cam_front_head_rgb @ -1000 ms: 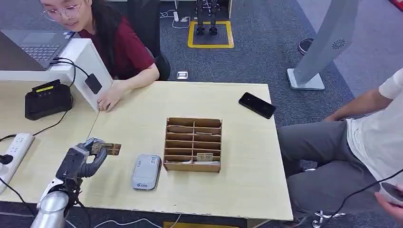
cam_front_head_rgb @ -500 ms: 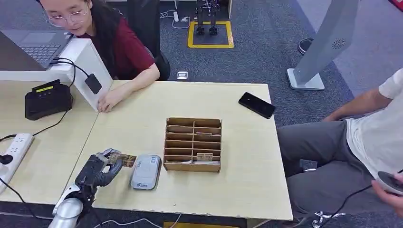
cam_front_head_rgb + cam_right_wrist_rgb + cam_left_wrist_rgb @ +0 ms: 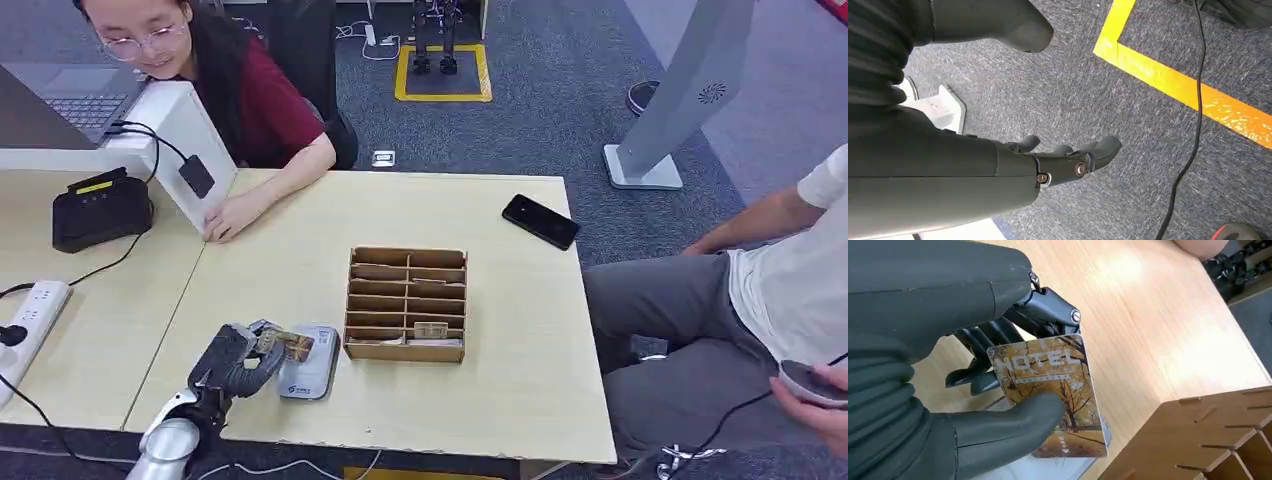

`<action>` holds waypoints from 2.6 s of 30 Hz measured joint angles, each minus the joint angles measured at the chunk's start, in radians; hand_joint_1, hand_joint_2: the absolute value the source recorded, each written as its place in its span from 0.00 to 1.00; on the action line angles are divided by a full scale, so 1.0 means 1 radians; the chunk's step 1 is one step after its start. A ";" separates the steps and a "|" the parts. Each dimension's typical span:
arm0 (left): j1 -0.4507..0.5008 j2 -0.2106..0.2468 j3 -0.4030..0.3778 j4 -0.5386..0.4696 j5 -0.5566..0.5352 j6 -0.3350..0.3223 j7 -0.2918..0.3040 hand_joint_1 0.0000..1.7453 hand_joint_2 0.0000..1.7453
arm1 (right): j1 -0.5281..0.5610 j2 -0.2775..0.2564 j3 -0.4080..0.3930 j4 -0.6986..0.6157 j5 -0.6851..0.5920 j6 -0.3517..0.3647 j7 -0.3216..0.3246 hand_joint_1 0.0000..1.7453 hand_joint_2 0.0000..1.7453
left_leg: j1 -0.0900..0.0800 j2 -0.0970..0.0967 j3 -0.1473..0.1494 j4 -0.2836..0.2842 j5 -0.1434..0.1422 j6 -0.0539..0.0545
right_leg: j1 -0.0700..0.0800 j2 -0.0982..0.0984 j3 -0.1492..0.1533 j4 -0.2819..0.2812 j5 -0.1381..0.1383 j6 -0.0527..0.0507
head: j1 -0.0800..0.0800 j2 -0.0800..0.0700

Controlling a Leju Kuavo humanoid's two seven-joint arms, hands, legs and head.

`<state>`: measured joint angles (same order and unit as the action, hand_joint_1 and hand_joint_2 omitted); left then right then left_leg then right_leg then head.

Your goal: Pass the card to the sensor for recognition and then transmit it.

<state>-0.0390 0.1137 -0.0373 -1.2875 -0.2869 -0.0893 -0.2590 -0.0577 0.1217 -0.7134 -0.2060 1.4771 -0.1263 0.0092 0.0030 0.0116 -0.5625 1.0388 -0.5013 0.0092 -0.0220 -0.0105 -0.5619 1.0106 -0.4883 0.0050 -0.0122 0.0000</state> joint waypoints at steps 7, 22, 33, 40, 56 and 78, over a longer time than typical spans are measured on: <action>0.003 0.003 -0.012 0.004 0.009 0.000 0.006 1.00 1.00 | 0.001 0.002 0.000 0.000 0.014 0.003 0.003 0.00 1.00 | 0.000 0.000 0.000 0.000 0.000 0.000 | 0.000 0.000 0.000 0.000 0.000 0.000 | 0.000 0.000; -0.005 -0.031 -0.084 0.033 -0.306 0.223 -0.048 1.00 1.00 | 0.001 0.003 -0.015 0.000 0.018 0.007 -0.006 0.00 1.00 | 0.000 0.000 0.000 0.001 0.000 0.000 | 0.000 0.000 0.000 0.000 0.000 0.001 | 0.000 0.000; 0.004 -0.031 -0.085 0.053 -0.354 0.238 -0.062 1.00 1.00 | 0.001 0.003 -0.018 0.000 0.020 0.006 -0.013 0.00 1.00 | 0.000 0.000 0.000 0.001 0.000 0.001 | 0.000 0.000 0.001 0.000 0.000 0.001 | 0.000 0.000; 0.004 -0.031 -0.085 0.053 -0.354 0.238 -0.062 1.00 1.00 | 0.001 0.003 -0.018 0.000 0.020 0.006 -0.013 0.00 1.00 | 0.000 0.000 0.000 0.001 0.000 0.001 | 0.000 0.000 0.001 0.000 0.001 0.001 | 0.000 0.000; 0.009 -0.031 -0.090 0.055 -0.388 0.242 -0.068 1.00 1.00 | 0.001 0.003 -0.018 0.000 0.033 0.007 -0.013 0.00 1.00 | 0.000 0.000 0.000 0.001 0.000 0.001 | 0.000 0.000 0.001 0.000 0.001 0.001 | 0.000 0.000; -0.015 -0.016 -0.127 0.205 -0.956 0.594 0.132 1.00 1.00 | 0.001 0.005 -0.023 0.000 0.052 0.005 -0.040 0.00 1.00 | 0.000 -0.001 0.009 -0.002 0.000 0.001 | 0.000 -0.002 0.011 0.000 0.000 0.001 | 0.000 0.000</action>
<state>-0.0544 0.0973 -0.1648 -1.0827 -1.2432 0.5043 -0.1271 -0.0570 0.1266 -0.7363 -0.2060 1.5290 -0.1209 -0.0309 0.0029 0.0104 -0.5539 1.0372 -0.5013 0.0102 -0.0222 -0.0122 -0.5509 1.0104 -0.4881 0.0061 -0.0122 -0.0004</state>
